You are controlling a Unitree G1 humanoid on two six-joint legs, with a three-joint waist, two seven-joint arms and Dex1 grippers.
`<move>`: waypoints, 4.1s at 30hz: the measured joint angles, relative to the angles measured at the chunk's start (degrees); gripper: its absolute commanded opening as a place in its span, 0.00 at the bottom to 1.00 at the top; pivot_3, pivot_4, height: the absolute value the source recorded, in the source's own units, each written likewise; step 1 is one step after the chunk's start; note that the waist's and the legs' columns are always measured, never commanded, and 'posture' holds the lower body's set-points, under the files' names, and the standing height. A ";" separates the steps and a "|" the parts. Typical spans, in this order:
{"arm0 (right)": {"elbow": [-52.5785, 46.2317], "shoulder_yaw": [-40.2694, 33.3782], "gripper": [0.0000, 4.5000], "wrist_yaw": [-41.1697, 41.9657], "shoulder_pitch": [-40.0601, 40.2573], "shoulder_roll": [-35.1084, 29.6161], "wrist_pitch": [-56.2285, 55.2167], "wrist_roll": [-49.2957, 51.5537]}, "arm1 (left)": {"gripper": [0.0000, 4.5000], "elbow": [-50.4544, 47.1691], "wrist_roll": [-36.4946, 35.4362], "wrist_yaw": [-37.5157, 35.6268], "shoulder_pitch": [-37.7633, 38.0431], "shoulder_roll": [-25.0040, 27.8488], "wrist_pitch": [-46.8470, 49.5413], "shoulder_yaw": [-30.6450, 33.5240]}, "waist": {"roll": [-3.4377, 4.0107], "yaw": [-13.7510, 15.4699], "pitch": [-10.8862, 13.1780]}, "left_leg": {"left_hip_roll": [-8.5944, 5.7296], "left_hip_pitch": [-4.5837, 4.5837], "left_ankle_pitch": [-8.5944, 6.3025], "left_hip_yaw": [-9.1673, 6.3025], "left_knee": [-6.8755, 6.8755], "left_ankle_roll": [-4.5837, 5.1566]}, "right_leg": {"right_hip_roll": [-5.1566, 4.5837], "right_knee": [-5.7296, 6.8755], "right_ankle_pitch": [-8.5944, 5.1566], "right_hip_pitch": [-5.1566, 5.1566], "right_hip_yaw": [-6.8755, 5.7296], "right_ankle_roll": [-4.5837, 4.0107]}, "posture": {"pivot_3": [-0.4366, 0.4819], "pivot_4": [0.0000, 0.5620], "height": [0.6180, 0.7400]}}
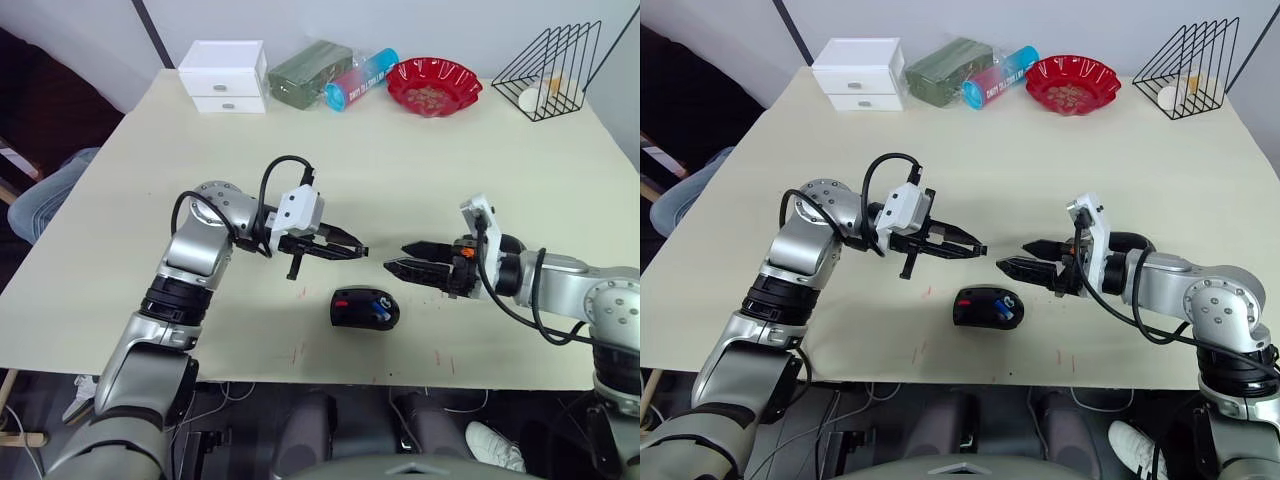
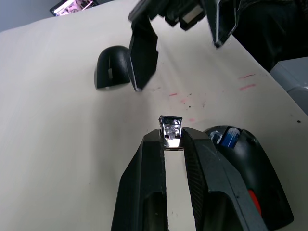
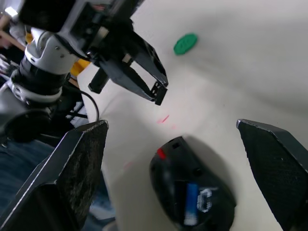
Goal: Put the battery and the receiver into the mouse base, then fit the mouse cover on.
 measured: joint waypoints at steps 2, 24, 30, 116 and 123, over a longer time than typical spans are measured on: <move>0.90 0.00 1.00 -3.57 -0.19 0.00 0.44 4.31 | 0.02 -0.52 0.00 0.09 0.00 -0.31 0.15 -0.02 | 0.00 -0.03 0.00 | 0.00 -0.04 0.00 0.00 0.00 0.00 | 0.00 -0.01 0.00 -0.05 0.01 0.00 | 0.48 0.27 1.00; 6.63 10.76 0.27 -32.15 -3.56 -1.86 -9.84 31.88 | 0.02 -0.71 0.03 0.52 -0.46 -1.26 0.03 -1.71 | 0.00 -1.44 0.00 | 0.00 -0.88 0.01 -0.18 0.19 0.01 | 0.00 0.10 0.02 -0.80 -0.11 0.01 | 0.48 0.27 1.00; 6.62 10.81 0.02 -32.03 -3.57 -1.94 -10.00 32.33 | 0.02 -0.55 0.15 0.50 -0.46 -1.26 -0.36 -1.77 | 0.00 -1.44 0.00 | 0.00 -0.89 0.01 -0.17 0.19 0.01 | 0.00 0.10 0.02 -0.79 -0.11 0.01 | 0.48 0.27 1.00; -2.81 -1.90 0.00 56.60 27.90 -16.23 -56.14 -38.19 | 0.98 -8.45 7.45 11.71 15.41 0.15 6.55 -8.52 | 0.00 -0.14 -0.01 | -0.06 -0.72 0.04 -0.29 0.38 -0.03 | 0.02 0.25 0.03 -0.63 -0.16 0.01 | 0.48 0.27 1.00; -2.78 -1.90 0.00 56.69 27.58 -15.95 -56.72 -38.54 | 0.98 -6.60 7.88 11.69 15.19 -0.80 5.90 -8.62 | 0.00 0.10 -0.01 | -0.07 -0.73 0.04 -0.30 0.40 -0.03 | 0.02 0.24 0.03 -0.63 -0.17 0.01 | 0.48 0.27 1.00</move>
